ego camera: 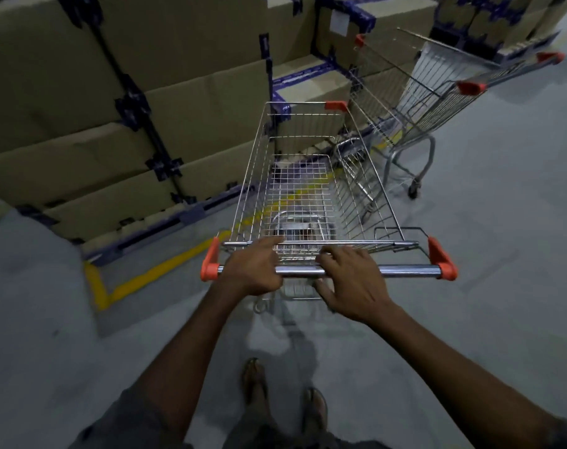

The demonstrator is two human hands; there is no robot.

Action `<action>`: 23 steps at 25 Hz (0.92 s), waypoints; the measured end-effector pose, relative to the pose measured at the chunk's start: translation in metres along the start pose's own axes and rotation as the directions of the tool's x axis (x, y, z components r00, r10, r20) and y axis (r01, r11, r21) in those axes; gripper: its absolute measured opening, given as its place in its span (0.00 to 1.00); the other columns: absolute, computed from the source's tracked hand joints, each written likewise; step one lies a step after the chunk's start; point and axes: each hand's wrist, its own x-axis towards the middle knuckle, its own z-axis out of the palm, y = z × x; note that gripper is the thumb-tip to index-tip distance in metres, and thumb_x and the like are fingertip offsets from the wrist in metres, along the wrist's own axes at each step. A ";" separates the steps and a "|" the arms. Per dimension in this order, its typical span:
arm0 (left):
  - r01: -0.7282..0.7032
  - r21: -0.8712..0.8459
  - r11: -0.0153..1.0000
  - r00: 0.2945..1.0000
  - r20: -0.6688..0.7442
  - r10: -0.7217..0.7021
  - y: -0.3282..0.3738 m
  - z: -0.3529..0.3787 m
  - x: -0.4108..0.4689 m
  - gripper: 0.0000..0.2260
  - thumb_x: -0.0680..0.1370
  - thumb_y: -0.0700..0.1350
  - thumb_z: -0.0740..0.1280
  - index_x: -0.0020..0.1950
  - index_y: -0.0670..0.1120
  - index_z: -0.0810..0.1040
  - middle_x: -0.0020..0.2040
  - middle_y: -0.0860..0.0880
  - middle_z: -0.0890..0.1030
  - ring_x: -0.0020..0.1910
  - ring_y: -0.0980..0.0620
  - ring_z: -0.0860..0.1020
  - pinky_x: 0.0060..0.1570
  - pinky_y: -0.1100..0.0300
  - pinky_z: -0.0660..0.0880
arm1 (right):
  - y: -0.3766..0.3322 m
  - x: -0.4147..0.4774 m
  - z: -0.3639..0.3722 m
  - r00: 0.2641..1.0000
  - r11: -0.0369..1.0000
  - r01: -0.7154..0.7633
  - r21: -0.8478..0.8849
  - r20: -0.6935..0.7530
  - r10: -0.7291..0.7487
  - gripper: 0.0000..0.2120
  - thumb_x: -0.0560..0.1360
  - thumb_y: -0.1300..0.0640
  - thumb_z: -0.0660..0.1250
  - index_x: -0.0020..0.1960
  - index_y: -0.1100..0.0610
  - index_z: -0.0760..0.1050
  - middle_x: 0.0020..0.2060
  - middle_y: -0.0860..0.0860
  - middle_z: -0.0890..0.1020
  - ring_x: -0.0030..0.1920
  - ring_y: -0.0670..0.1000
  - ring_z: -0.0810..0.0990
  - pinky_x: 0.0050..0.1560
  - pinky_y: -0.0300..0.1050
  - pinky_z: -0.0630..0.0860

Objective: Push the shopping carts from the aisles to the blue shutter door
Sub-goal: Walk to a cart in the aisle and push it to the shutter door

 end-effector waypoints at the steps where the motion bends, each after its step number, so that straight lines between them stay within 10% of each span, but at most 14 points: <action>1: 0.013 -0.002 1.000 1.000 -0.014 -0.013 0.005 0.005 -0.013 0.16 0.71 0.50 0.70 0.58 0.49 0.83 0.81 0.58 0.59 0.75 0.54 0.67 0.62 0.52 0.74 | -0.002 -0.014 -0.003 1.000 1.000 0.000 -0.008 0.014 0.000 0.23 0.77 0.34 0.60 0.59 0.50 0.77 0.58 0.48 0.80 0.54 0.55 0.78 0.54 0.52 0.72; 5: 0.017 0.073 0.997 0.948 -0.319 0.007 0.018 0.038 -0.076 0.08 0.70 0.46 0.70 0.47 0.52 0.75 0.71 0.53 0.67 0.67 0.49 0.69 0.45 0.53 0.74 | -0.014 -0.048 -0.024 0.981 0.998 -0.064 0.011 0.187 0.061 0.38 0.72 0.18 0.50 0.64 0.45 0.73 0.49 0.48 0.83 0.48 0.53 0.82 0.44 0.49 0.76; 9: -0.071 0.249 0.966 0.821 -0.535 0.198 0.011 0.065 -0.129 0.14 0.74 0.63 0.69 0.48 0.53 0.78 0.43 0.54 0.80 0.39 0.48 0.81 0.36 0.54 0.66 | -0.038 -0.077 -0.036 0.978 0.995 -0.053 -0.086 0.198 0.069 0.40 0.68 0.15 0.45 0.41 0.49 0.72 0.32 0.49 0.80 0.34 0.53 0.80 0.35 0.46 0.74; 16: -0.071 0.364 0.929 0.775 -0.566 0.281 0.001 0.101 -0.228 0.33 0.76 0.74 0.60 0.71 0.54 0.77 0.51 0.52 0.84 0.38 0.44 0.84 0.36 0.53 0.75 | -0.107 -0.155 -0.011 0.955 0.981 0.085 -0.173 -0.267 -0.130 0.32 0.72 0.22 0.61 0.37 0.52 0.71 0.25 0.49 0.74 0.23 0.54 0.74 0.25 0.43 0.67; 23: 0.030 0.337 0.941 0.731 -0.649 0.209 0.004 0.136 -0.304 0.28 0.79 0.72 0.58 0.43 0.47 0.77 0.36 0.47 0.76 0.32 0.43 0.77 0.32 0.53 0.70 | -0.156 -0.198 -0.001 0.845 0.945 0.150 -0.291 -0.459 -0.276 0.30 0.73 0.25 0.66 0.35 0.53 0.72 0.28 0.51 0.71 0.27 0.53 0.71 0.27 0.46 0.66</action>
